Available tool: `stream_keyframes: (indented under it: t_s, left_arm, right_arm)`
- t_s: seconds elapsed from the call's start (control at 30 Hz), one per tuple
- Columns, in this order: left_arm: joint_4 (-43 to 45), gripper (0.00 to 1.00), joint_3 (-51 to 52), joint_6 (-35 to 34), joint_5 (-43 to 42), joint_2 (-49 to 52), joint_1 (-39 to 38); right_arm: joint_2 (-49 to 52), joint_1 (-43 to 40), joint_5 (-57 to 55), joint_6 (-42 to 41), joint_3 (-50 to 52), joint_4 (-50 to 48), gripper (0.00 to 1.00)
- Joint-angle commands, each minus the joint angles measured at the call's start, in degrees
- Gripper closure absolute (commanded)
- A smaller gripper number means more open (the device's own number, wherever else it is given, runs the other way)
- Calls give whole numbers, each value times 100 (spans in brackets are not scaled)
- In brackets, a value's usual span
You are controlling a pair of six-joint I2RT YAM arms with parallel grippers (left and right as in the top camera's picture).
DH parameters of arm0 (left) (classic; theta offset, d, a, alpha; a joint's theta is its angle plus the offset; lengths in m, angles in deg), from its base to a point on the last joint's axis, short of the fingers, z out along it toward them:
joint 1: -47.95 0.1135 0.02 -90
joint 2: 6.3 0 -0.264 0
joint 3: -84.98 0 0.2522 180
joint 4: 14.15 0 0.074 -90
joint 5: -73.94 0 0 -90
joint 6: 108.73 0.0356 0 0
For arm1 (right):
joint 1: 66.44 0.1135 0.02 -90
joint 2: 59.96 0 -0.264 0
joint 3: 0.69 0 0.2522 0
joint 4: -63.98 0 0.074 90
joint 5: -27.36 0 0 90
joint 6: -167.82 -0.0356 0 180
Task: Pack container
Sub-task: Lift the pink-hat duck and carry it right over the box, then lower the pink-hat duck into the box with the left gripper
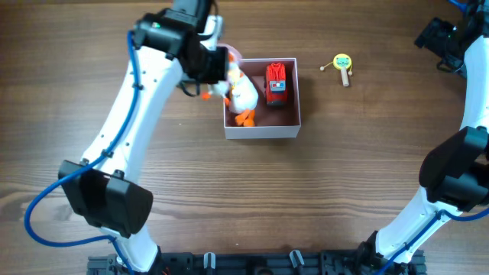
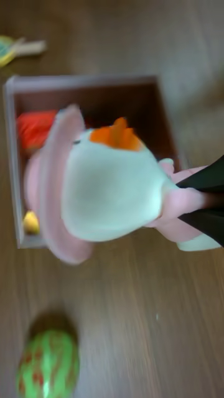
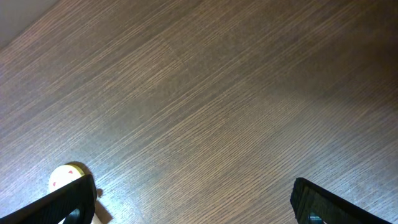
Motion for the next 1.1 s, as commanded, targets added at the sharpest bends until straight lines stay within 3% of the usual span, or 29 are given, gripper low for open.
stream_keyframes:
  t_s: [0.0, 0.3, 0.6, 0.73, 1.07]
  left_arm:
    - [-153, 94, -103, 918, -367, -149, -461]
    - [-195, 87, -103, 1711, -256, -149, -977]
    - [522, 83, -103, 1738, -212, -146, -977]
    - [619, 96, -103, 2693, -195, -146, -977]
    - [601, 92, -103, 4087, -195, -142, -977]
  right_arm:
    - [-136, 31, 48, 52, 11, -17, 0]
    - [-136, 31, 48, 52, 11, -17, 0]
    - [-136, 31, 48, 52, 11, -15, 0]
    - [-136, 31, 48, 55, 11, -15, 0]
    - [-136, 31, 48, 52, 11, -15, 0]
